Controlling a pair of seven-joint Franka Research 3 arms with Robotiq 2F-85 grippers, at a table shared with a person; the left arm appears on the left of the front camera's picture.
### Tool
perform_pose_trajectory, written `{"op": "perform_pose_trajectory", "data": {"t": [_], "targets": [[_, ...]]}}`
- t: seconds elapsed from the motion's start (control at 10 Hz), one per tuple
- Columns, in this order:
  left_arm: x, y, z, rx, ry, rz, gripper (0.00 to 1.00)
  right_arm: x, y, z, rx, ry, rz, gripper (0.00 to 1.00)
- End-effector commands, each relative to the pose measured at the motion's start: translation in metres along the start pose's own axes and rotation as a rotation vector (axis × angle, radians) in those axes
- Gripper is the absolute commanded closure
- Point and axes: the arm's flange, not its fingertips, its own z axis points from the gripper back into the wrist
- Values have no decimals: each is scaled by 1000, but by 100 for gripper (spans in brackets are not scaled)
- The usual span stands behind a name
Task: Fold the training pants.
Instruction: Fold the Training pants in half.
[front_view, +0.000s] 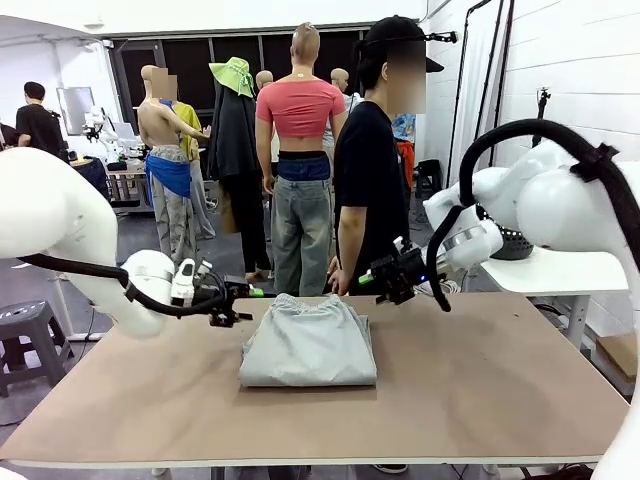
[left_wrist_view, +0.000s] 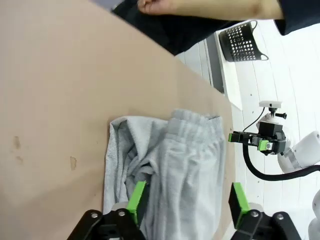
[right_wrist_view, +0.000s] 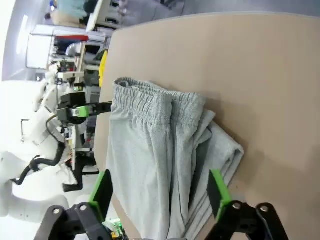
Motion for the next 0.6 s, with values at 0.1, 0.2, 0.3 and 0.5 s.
{"op": "perform_pose_trajectory", "data": {"t": [0.1, 0.2, 0.3, 0.5], "targets": [[6, -46, 53, 103, -64, -88, 0, -11, 23, 27, -90, -29, 24, 0], [1, -60, 66, 118, -74, -105, 0, -17, 31, 35, -110, -25, 26, 0], [-3, -68, 76, 124, -87, -120, 0, -18, 35, 37, -116, -24, 34, 0], [10, -64, 70, 95, -93, -134, 0, -8, 32, 39, -79, -32, 53, 0]]}}
